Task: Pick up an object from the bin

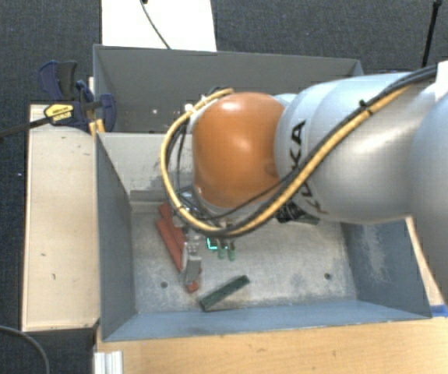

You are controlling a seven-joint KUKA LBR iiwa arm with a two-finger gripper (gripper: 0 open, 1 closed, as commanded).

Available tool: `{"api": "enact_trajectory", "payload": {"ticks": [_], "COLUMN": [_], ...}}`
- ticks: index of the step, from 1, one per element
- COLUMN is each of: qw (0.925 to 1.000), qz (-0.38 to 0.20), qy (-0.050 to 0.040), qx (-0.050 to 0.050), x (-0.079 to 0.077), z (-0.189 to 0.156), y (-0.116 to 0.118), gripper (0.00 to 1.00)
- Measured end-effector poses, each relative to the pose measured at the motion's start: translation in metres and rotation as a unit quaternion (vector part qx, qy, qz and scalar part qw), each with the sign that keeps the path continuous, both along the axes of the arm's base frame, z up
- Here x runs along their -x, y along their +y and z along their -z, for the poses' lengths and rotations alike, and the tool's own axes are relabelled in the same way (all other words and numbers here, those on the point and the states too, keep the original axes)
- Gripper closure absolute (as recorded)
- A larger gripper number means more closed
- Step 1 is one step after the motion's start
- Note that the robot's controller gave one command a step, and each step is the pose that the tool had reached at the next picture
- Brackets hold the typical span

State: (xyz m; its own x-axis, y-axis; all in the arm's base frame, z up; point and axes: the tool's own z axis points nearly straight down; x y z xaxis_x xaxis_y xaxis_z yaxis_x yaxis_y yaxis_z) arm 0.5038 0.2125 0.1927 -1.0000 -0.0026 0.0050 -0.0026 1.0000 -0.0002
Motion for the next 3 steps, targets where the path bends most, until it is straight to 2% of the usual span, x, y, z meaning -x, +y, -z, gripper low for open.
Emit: {"api": "enact_trajectory", "payload": {"ticks": [1, 2, 3], "qw": [0.9990, 0.9992, 0.9972], "qz": [-0.046, -0.040, 0.074], "qy": [0.0002, -0.0057, -0.0047], "qx": [0.001, 0.001, -0.001], "x": [-0.005, -0.037, -0.086], "z": [0.126, 0.122, 0.122], "y": [-0.071, -0.139, -0.111], "gripper": [0.00, 0.00, 0.00]}}
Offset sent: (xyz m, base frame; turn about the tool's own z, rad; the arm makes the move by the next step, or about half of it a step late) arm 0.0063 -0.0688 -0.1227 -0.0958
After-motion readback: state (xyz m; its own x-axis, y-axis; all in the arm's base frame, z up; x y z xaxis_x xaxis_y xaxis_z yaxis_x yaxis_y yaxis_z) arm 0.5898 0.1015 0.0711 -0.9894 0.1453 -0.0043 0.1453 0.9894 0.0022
